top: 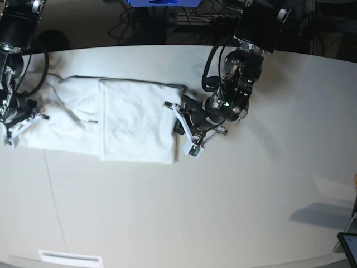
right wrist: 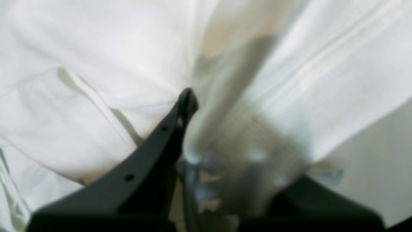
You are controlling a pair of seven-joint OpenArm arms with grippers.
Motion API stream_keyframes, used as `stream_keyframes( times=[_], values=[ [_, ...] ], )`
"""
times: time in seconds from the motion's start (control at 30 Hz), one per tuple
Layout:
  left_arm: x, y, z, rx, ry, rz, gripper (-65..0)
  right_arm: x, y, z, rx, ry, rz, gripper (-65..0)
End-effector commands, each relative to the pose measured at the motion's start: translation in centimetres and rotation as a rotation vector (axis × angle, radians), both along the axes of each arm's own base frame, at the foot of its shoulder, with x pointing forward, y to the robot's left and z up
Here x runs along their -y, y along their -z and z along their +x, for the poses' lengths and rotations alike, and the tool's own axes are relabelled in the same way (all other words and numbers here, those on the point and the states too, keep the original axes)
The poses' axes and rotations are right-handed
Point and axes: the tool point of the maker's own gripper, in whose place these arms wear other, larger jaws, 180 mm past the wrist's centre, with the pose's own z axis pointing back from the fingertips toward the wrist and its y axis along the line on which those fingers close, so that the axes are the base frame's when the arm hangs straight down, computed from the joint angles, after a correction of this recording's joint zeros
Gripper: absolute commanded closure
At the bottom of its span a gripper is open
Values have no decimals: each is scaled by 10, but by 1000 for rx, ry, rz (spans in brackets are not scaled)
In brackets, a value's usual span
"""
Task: Fold the T-shirt properly
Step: 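Fold the held shirt end over with the right gripper toward the left gripper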
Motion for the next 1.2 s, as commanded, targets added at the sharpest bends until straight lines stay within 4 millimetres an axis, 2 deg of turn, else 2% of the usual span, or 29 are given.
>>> stream_keyframes(
  times=[0.0,0.1,0.2,0.3,0.47,0.57,0.67,0.8,0.97,1.17],
  values=[
    [2,-17,15,54,4,-13,0,23,-4,-9,-48,21,-89,-1],
    [-1,-13,12,16,14,15,0,31,-12,-2,-49,-23,-144,-1],
    [5,-17,13,17,23,9,0,37,-20,6,-51,-66,-195,-1],
    [17,-19,13,13,26,-17,0,42,-26,10,-45,-74,-217,-1],
    [47,-22,5,6,75,-52,0,72,-48,14,-54,-50,-396,-1],
    [69,-20,-3,-2,141,-53,0,71,-61,22,-72,-121,-541,-1],
    [92,-10,-11,-40,180,-60,0,71,-73,30,-92,-168,-693,-1],
    [107,-6,-16,-65,191,-79,0,62,-78,34,-123,-221,-846,-1],
    [130,-21,-13,-45,214,-119,-2,45,-83,40,-139,-270,-975,-1],
    [144,-20,-12,-66,218,-134,-2,27,-104,51,-124,-313,-1063,-1]
  ],
)
